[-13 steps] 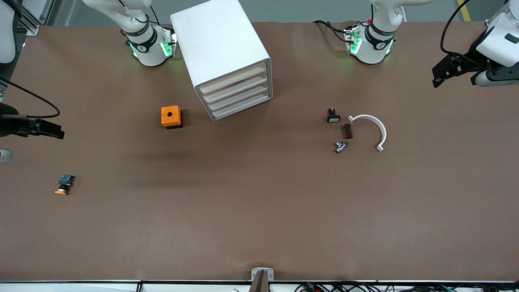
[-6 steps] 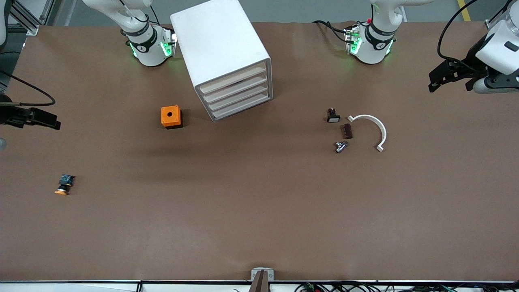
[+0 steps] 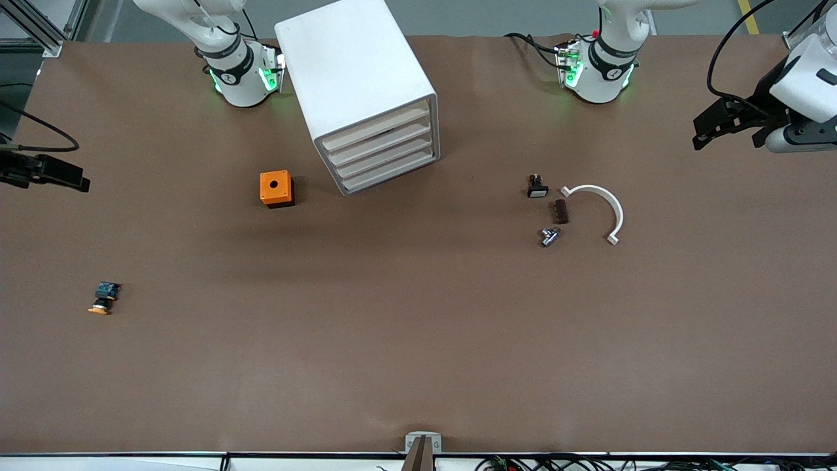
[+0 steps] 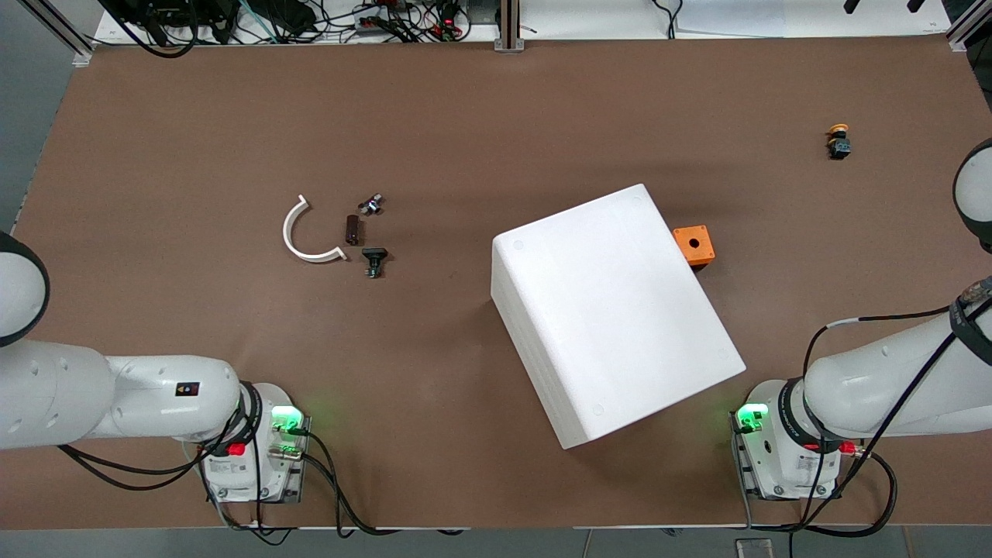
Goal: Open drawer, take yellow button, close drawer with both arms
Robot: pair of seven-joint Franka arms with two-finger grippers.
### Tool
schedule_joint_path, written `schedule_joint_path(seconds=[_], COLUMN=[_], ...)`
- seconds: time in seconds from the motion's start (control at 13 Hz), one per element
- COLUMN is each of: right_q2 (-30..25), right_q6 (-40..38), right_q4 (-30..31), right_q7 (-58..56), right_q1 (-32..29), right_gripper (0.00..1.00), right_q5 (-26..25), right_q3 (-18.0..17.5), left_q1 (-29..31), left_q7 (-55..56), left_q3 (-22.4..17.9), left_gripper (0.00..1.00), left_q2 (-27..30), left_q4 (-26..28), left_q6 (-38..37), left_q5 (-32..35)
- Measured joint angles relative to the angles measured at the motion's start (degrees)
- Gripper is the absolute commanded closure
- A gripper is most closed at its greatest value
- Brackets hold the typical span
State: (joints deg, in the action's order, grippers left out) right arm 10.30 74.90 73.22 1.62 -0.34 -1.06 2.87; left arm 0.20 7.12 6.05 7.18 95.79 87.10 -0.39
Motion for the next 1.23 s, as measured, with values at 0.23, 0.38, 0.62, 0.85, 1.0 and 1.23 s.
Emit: schedule_joint_path(seconds=[0.23, 0.38, 0.62, 0.85, 1.0, 1.23], right_q2=[-1.06, -2.36, -8.92, -14.70, -15.63, -15.66], right_q6=[0.11, 3.00, 11.17, 14.48, 15.21, 16.05], right_q4=[0.82, 4.10, 14.81, 21.61, 22.44, 22.46], right_q7=[1.02, 1.14, 1.16, 1.18, 1.21, 1.27], right_q1=[0.00, 0.00, 0.01, 0.05, 0.05, 0.05], right_gripper=[0.00, 0.00, 0.00, 0.00, 0.00, 0.00], right_q5=[1.19, 1.37, 1.54, 1.65, 1.71, 1.72], right_q3=[-0.01, -0.01, -0.02, -0.15, -0.18, -0.17], left_q1=[0.46, 0.47, 0.47, 0.47, 0.47, 0.47], left_q7=[-0.07, -0.07, -0.07, -0.07, -0.07, -0.07], left_q3=[-0.37, -0.38, -0.38, -0.38, -0.38, -0.38], left_gripper=[0.00, 0.00, 0.00, 0.00, 0.00, 0.00], left_q2=[0.01, 0.01, 0.01, 0.01, 0.01, 0.01], left_q4=[-0.15, -0.28, -0.77, -1.19, -1.22, -1.22], left_q6=[-0.53, -0.70, -0.71, -0.72, -0.72, -0.72], left_q5=[0.10, 0.10, 0.10, 0.10, 0.10, 0.10])
